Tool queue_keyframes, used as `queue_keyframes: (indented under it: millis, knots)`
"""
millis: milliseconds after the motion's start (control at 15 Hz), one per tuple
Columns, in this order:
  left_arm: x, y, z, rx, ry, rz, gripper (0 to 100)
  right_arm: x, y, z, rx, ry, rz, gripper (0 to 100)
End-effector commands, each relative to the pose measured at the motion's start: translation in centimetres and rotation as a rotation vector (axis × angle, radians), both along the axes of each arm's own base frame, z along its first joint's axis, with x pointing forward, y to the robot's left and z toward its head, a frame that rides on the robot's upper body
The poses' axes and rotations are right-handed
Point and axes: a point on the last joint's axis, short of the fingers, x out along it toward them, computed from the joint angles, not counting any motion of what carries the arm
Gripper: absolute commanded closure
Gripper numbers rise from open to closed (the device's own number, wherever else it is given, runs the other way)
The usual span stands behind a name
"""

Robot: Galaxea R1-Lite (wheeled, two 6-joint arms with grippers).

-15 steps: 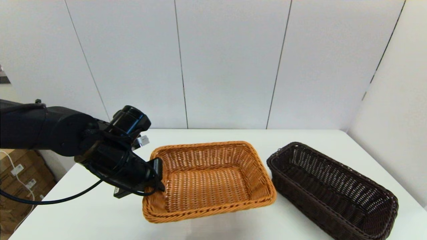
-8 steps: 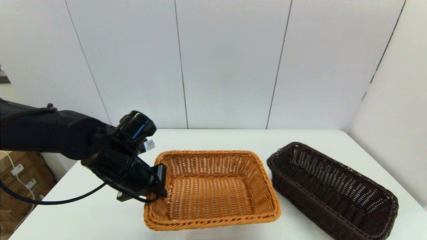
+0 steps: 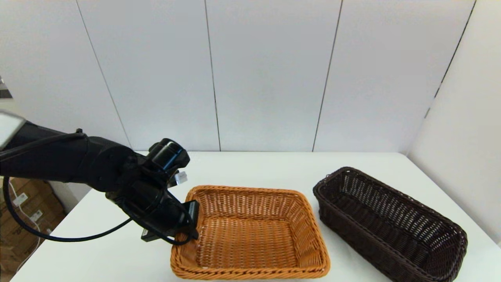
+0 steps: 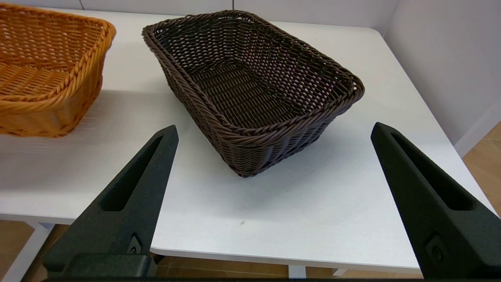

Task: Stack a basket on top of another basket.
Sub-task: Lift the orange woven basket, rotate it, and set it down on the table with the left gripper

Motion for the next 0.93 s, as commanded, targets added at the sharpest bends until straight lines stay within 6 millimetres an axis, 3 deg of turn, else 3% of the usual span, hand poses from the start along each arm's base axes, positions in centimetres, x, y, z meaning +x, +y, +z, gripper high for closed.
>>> queue_keyframes:
  millis: [67, 933]
  knots:
    - [0.3, -0.1, -0.4, -0.003, 0.003, 0.011, 100, 0.0, 0.0, 0.0, -0.001, 0.003, 0.001, 0]
    - [1.1, -0.5, -2.0, 0.015, 0.040, 0.015, 100, 0.0, 0.0, 0.0, -0.001, 0.003, 0.001, 0]
